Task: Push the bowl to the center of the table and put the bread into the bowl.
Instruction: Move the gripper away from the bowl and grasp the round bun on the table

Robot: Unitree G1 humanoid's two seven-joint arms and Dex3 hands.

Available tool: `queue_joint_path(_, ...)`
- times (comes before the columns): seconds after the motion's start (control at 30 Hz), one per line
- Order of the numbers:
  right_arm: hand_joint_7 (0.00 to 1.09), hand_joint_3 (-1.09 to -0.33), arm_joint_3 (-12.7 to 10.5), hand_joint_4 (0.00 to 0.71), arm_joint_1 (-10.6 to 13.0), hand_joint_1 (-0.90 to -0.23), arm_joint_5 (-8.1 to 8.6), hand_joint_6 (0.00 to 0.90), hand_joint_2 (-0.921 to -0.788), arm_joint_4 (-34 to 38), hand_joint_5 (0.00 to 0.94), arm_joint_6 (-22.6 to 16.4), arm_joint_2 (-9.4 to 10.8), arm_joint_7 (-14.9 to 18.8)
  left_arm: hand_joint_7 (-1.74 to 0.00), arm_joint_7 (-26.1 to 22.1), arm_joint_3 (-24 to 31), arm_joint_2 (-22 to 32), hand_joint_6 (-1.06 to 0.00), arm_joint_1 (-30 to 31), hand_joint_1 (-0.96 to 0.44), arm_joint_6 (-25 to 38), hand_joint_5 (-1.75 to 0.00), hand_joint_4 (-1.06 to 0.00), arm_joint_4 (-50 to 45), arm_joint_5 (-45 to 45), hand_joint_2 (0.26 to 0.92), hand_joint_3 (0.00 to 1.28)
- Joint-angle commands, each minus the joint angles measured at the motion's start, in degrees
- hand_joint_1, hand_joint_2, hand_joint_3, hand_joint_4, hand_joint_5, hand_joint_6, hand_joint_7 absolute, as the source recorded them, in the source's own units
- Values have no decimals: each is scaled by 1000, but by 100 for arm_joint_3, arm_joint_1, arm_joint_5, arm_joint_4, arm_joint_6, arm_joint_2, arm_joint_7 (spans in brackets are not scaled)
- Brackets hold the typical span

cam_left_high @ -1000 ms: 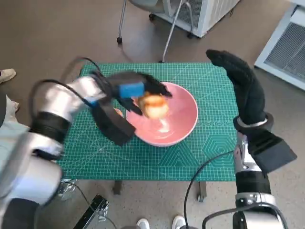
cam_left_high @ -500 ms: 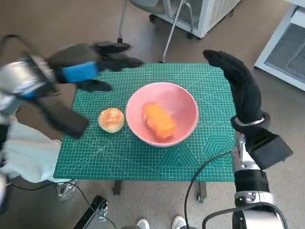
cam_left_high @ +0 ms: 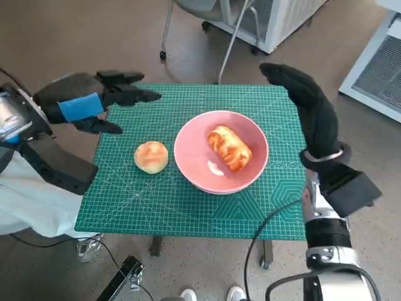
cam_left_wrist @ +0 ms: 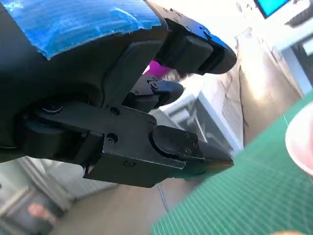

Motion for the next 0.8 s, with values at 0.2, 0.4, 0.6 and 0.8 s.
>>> queue_joint_path(0.2,669,-757,-26,310,3,-611,237,-1,-921,83,9,110,83,296,-55,-35,207,-3,-427,108,-14,75,-8,-281,-76,-125,889,3)
queue_joint_path(0.4,670,-759,-43,309,26,-606,264,-1,-921,53,8,155,70,329,-58,193,145,5,-452,156,-33,126,-14,-302,-9,139,889,2)
queue_joint_path(0.6,671,-764,-41,309,75,-593,217,-1,-921,26,8,129,34,286,-53,438,-47,-92,-465,207,-56,209,-11,-307,182,471,884,0)
queue_joint_path(0.8,671,-767,-58,308,96,-593,166,-1,-921,22,7,109,-19,236,-41,778,-367,-281,-466,161,-86,314,-6,-307,585,897,872,0)
